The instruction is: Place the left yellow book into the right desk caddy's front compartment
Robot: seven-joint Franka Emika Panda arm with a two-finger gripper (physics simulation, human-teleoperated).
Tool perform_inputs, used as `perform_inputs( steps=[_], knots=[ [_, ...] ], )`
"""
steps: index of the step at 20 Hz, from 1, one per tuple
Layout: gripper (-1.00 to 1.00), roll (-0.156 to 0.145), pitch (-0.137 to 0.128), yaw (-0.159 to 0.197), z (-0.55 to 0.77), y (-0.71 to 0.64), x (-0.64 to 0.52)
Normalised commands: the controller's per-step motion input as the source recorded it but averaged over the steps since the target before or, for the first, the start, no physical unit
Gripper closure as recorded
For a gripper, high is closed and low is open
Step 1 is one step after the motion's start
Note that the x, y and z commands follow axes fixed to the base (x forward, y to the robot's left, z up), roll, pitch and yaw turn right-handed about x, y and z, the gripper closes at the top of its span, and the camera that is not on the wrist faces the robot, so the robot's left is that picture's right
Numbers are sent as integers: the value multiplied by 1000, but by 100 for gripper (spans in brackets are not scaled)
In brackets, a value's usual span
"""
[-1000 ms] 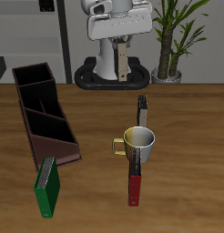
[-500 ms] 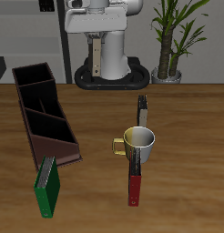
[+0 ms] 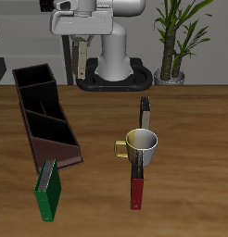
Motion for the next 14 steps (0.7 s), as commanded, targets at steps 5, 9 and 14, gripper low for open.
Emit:
perform_inputs(
  steps=[5, 9, 14],
  knots=[
    [100, -18, -42, 62, 119, -389, -73],
    [100, -32, 3, 21, 3, -433, 27],
    [100, 22, -1, 55, -13, -278, 87]
  ],
)
